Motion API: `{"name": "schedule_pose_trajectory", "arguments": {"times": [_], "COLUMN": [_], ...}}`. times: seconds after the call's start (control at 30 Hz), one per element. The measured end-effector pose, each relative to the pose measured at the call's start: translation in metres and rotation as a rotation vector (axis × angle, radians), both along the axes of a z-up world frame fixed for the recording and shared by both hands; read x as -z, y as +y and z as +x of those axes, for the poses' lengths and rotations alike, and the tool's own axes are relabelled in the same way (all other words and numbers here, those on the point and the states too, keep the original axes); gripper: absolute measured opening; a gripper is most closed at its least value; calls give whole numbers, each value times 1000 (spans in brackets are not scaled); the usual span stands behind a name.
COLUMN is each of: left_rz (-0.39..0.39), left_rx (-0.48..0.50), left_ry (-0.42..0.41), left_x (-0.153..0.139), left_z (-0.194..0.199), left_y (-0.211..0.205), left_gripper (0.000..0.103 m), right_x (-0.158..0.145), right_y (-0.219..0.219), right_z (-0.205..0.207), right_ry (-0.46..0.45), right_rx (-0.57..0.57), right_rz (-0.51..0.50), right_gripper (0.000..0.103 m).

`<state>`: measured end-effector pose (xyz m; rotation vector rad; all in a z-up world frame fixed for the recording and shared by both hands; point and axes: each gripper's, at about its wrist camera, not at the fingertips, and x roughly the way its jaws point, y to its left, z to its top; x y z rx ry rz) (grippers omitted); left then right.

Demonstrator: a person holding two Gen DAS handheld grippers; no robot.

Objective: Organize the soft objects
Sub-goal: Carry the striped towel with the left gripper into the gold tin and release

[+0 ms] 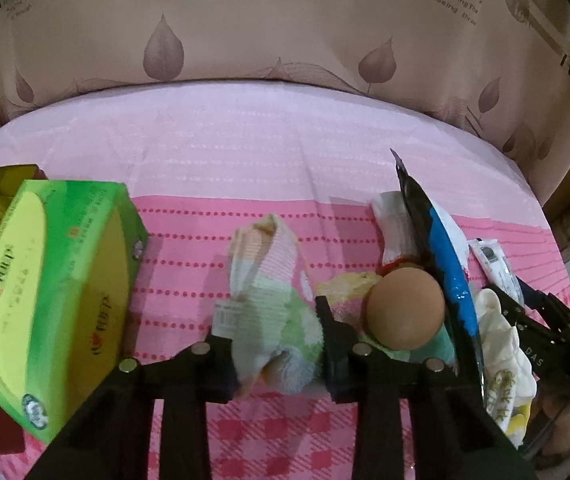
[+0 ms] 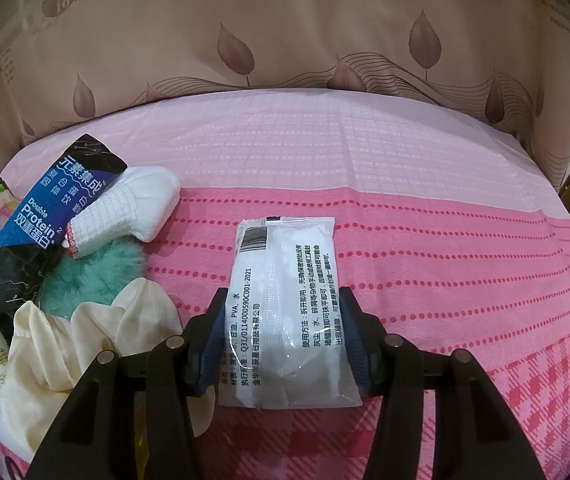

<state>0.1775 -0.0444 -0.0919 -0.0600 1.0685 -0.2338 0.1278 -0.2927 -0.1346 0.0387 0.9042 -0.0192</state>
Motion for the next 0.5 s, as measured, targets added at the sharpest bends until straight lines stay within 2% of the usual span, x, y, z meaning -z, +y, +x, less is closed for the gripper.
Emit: {"name": "schedule_pose_trajectory", "arguments": {"times": [0.5], "left_rz": [60], "left_rx": [-19], "left_ry": [-104], "left_x": [-52], "left_z": [-30], "left_y": [33], "left_gripper": [29], "right_x": [1], "right_y": [-1], "right_z": [3], "right_ry": [1], "right_rx": [-2], "right_rz": [-10], "right_gripper": [50]}}
